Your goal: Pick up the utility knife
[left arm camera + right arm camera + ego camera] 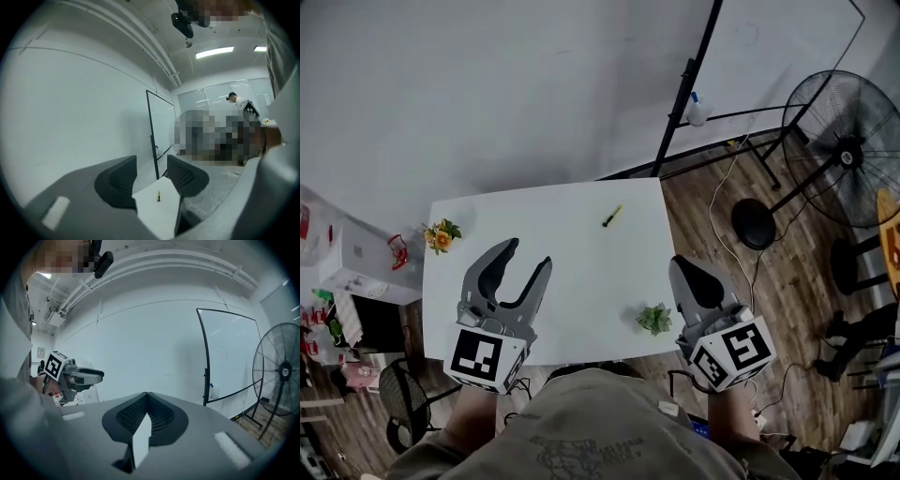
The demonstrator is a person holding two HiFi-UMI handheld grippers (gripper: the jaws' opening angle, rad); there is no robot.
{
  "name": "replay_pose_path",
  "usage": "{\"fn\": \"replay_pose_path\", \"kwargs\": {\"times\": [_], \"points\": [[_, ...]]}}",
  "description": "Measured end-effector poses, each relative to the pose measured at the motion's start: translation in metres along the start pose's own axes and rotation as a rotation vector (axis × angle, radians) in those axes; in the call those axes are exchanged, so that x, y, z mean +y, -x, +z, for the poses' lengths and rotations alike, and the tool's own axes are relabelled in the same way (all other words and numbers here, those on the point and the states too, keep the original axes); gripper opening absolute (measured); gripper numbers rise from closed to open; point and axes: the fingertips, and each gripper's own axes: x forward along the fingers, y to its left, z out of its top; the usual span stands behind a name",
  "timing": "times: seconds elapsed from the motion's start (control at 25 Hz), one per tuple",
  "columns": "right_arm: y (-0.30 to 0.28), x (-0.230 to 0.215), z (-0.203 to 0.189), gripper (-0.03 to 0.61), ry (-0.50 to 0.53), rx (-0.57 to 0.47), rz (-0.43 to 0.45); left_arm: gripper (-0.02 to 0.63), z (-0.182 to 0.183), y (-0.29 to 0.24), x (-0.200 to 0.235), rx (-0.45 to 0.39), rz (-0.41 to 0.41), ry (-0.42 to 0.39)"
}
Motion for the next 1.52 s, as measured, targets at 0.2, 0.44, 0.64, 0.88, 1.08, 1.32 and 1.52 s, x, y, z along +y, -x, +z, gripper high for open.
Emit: {"fn": "replay_pose_path", "kwargs": {"times": [0.2, 0.44, 0.64, 0.88, 1.08, 1.32, 1.52], "points": [[-0.009, -0.007, -0.003, 0.028, -0.009, 0.009, -0.025, 0.206, -0.015, -0.019, 0.007, 0.036, -0.038, 0.003], [-0.021, -0.025, -0.012, 0.028, -0.024, 0.029, -0.053, 0.206, -0.034, -0.067, -0.002, 0.1, -0.137, -0.084], [-0.034, -0.044, -0.03, 0.028, -0.035, 0.066, -0.07, 0.206, -0.067, -0.122, -0.005, 0.165, -0.181, -0.1], [-0.05, -0.077, -0.053, 0.029, -0.065, 0.097, -0.107, 0.206, -0.127, -0.183, -0.014, 0.278, -0.235, -0.079], [-0.067, -0.098, -0.082, 0.028, -0.089, 0.14, -0.121, 0.198, -0.168, -0.221, -0.023, 0.329, -0.248, -0.07], [-0.094, -0.114, -0.128, 0.028, -0.106, 0.222, -0.112, 0.198, -0.225, -0.262, -0.037, 0.421, -0.288, -0.069], [-0.112, -0.117, -0.167, 0.029, -0.129, 0.298, -0.104, 0.198, -0.276, -0.292, -0.045, 0.504, -0.335, -0.068]]}}
